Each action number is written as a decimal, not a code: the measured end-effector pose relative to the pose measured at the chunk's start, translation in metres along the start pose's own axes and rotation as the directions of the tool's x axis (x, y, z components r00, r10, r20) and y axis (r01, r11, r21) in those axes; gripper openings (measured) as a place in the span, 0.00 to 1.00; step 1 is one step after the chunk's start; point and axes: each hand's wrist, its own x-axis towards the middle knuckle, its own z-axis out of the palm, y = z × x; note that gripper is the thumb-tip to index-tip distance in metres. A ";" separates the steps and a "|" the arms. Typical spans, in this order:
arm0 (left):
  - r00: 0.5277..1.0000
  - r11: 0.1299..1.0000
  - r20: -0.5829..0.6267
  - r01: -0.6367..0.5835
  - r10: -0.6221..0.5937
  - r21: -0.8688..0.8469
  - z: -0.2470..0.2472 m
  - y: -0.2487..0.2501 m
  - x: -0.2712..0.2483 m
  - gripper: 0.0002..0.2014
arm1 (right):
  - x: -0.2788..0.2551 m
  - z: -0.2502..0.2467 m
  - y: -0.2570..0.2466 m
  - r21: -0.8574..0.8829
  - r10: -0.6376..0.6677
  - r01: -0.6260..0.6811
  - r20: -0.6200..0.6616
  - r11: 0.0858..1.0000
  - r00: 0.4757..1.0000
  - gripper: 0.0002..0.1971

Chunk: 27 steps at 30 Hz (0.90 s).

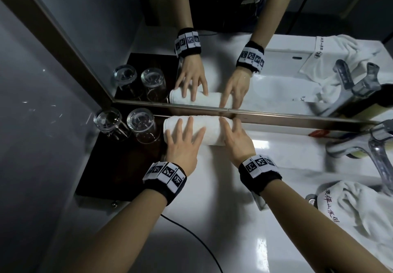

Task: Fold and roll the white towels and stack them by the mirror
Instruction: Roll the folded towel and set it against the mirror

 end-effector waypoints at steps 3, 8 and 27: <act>0.999 1.000 0.036 0.009 -0.010 0.013 0.000 0.002 0.005 0.42 | 0.003 0.002 -0.003 -0.069 0.025 -0.024 0.013 0.997 1.000 0.37; 0.996 1.000 0.083 0.014 -0.016 0.017 -0.004 0.004 0.005 0.42 | 0.000 0.002 -0.004 -0.264 -0.014 -0.005 -0.070 0.964 0.997 0.41; 0.993 0.998 0.110 -0.049 0.052 -0.035 -0.033 0.007 -0.010 0.36 | -0.038 0.005 -0.004 -0.165 -0.201 0.204 0.036 0.965 0.979 0.38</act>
